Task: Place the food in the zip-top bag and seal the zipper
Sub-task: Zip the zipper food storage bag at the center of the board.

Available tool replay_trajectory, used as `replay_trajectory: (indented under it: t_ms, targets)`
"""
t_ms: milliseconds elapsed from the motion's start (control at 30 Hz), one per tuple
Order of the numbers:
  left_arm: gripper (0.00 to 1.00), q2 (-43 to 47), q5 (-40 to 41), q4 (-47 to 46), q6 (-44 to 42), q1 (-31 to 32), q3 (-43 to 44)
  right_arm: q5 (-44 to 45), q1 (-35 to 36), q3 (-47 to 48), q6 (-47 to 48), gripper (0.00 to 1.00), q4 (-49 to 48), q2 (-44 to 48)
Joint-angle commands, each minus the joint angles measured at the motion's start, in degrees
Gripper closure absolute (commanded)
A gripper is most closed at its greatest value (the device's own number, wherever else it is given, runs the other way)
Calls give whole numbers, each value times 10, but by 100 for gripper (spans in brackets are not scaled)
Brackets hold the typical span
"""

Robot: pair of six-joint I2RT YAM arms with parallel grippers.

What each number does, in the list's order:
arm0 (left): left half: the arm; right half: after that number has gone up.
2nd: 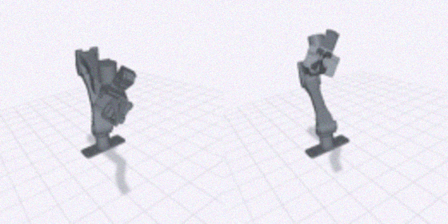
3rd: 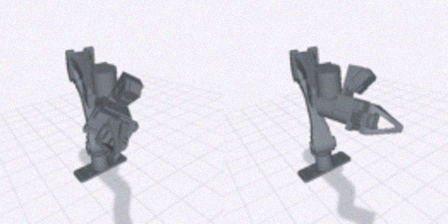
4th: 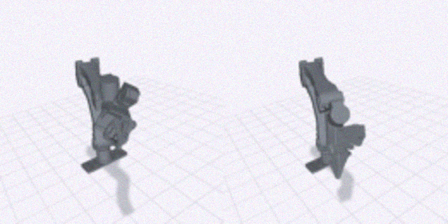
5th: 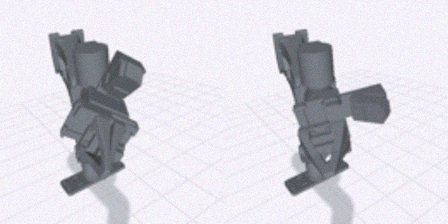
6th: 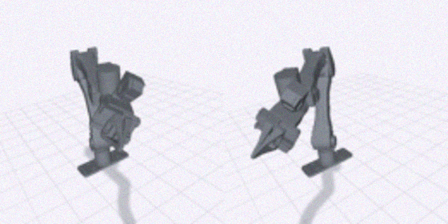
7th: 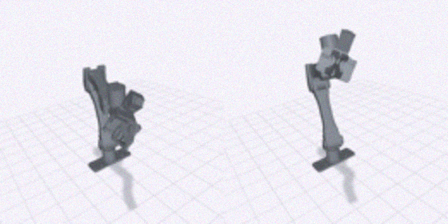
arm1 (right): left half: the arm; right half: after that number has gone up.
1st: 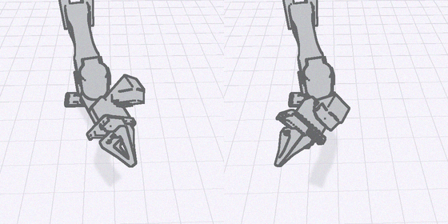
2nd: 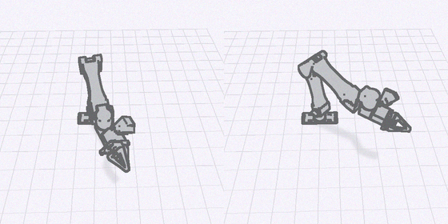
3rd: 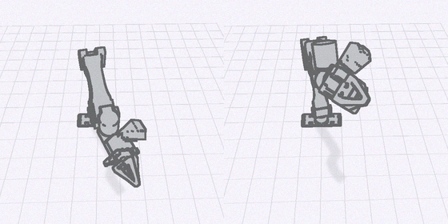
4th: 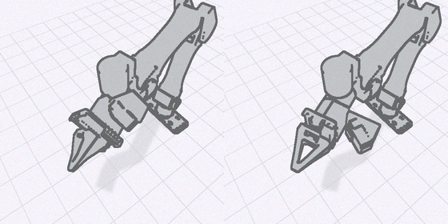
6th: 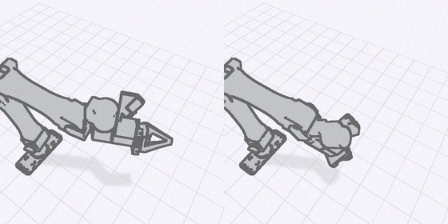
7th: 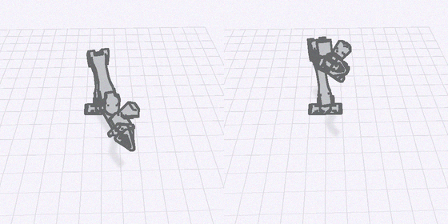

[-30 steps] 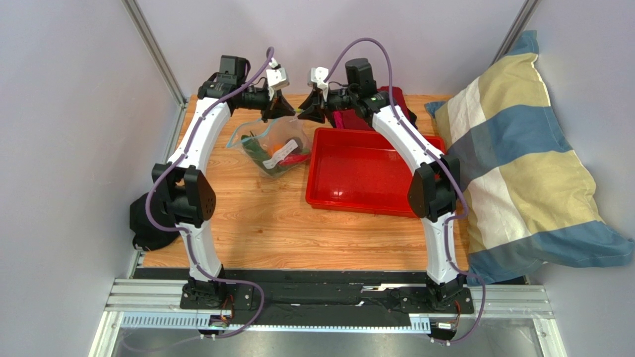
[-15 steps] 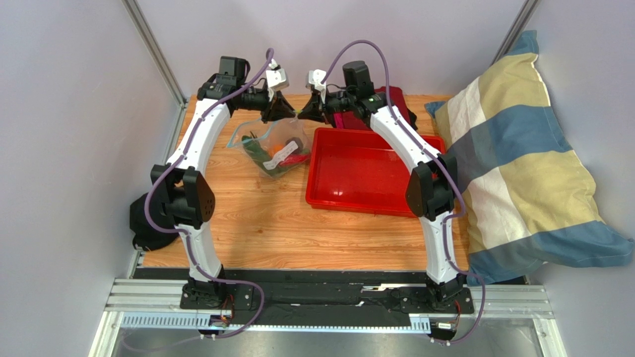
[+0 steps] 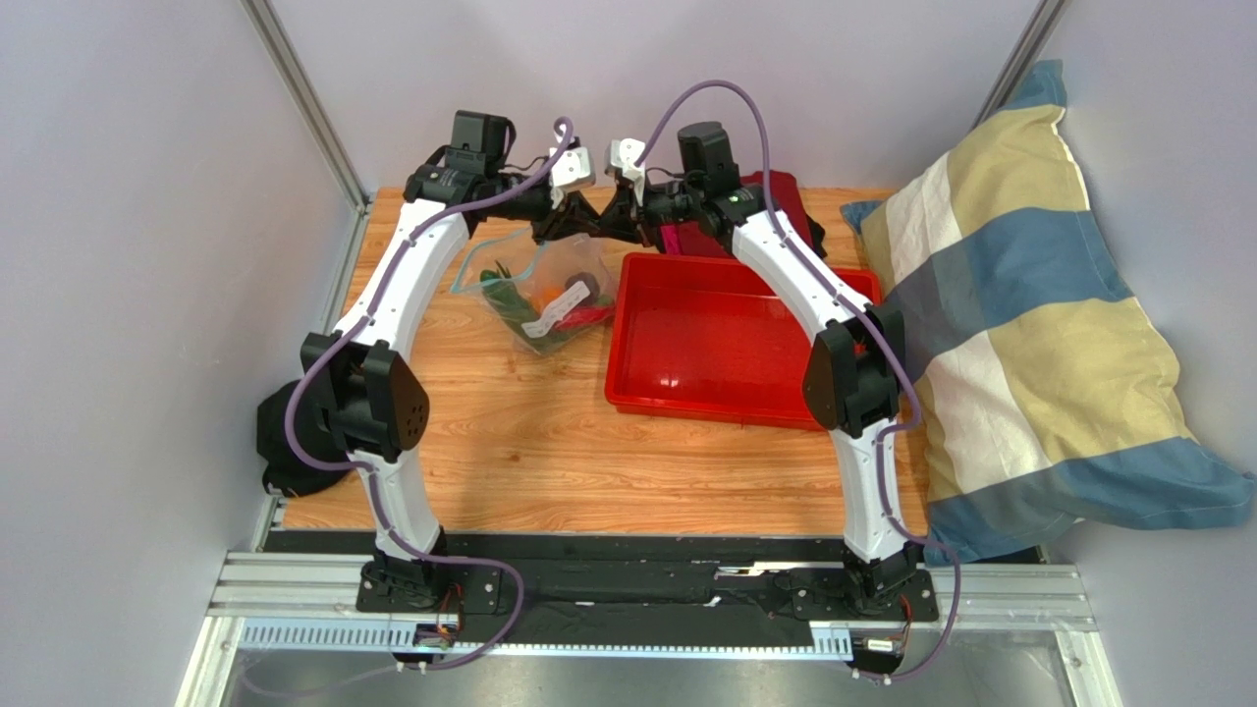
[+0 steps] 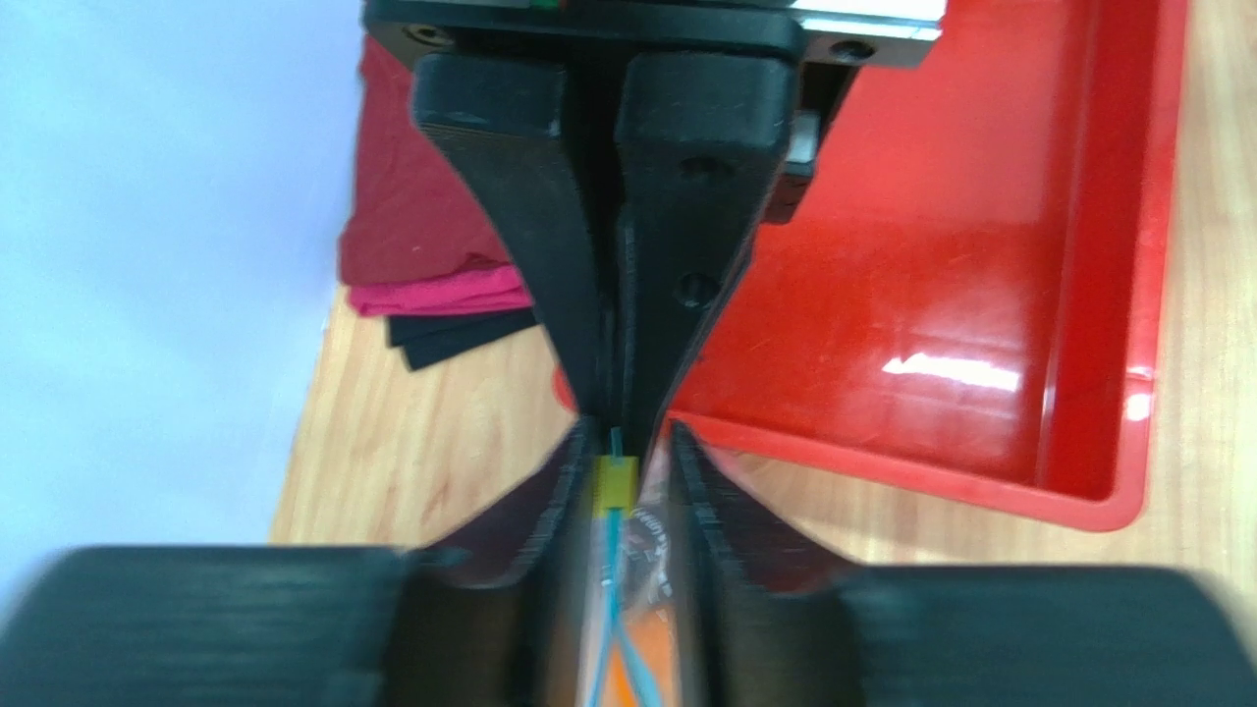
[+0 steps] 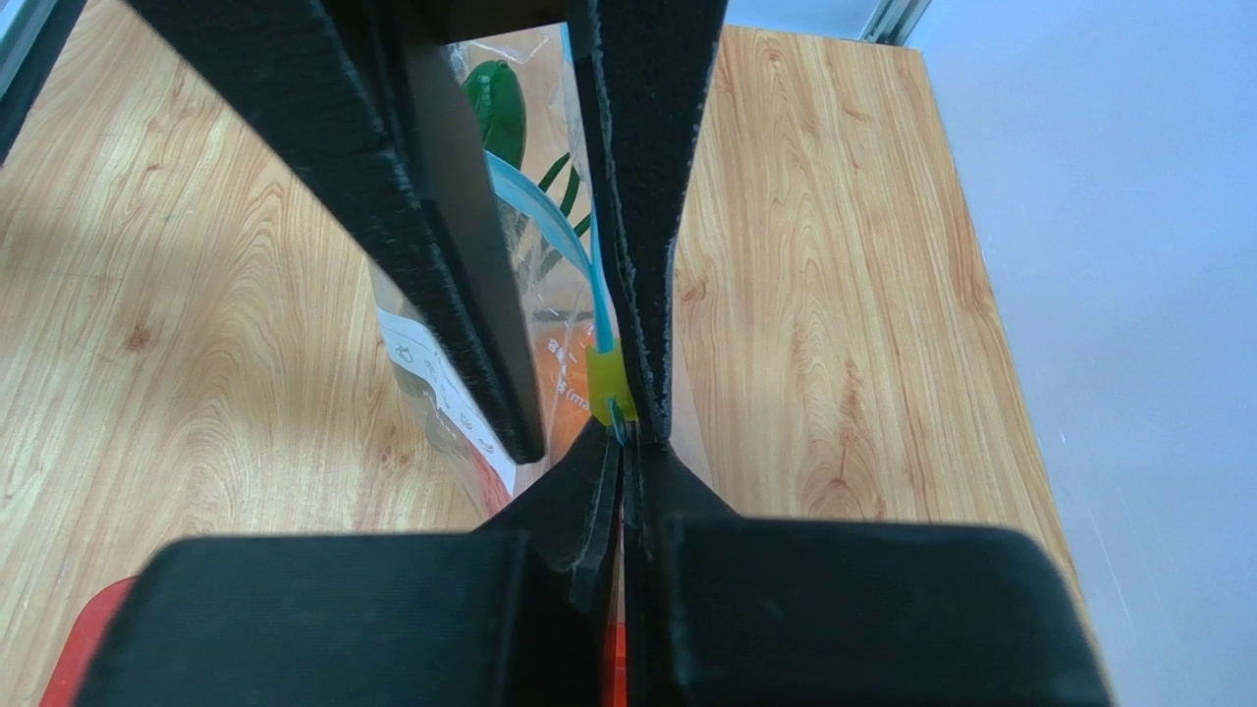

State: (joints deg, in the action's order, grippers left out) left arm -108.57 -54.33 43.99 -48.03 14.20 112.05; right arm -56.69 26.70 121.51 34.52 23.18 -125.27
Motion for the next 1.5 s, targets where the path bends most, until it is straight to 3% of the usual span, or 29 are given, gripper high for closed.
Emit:
replay_trajectory:
  t_ms: [0, 233, 500, 700, 833, 1467]
  targets:
    - [76, 9, -2, -6, -15, 3, 22, -3, 5, -6, 1, 100, -32, 23]
    - [76, 7, 11, 18, -29, 0, 14, 0, 3, -18, 2, 100, -39, 28]
    - [67, 2, 12, 32, -36, 0, 20, 2, 3, -20, -4, 100, -44, 31]
    - [81, -11, 18, 54, -38, 0, 38, 0, 2, -21, -18, 100, -57, 31]
    - [96, -15, 26, 74, -46, -1, 46, 1, 0, -30, -22, 100, -68, 35]
    - [100, -1, 20, 125, -70, -50, 29, 5, -18, -61, -74, 100, -124, 48]
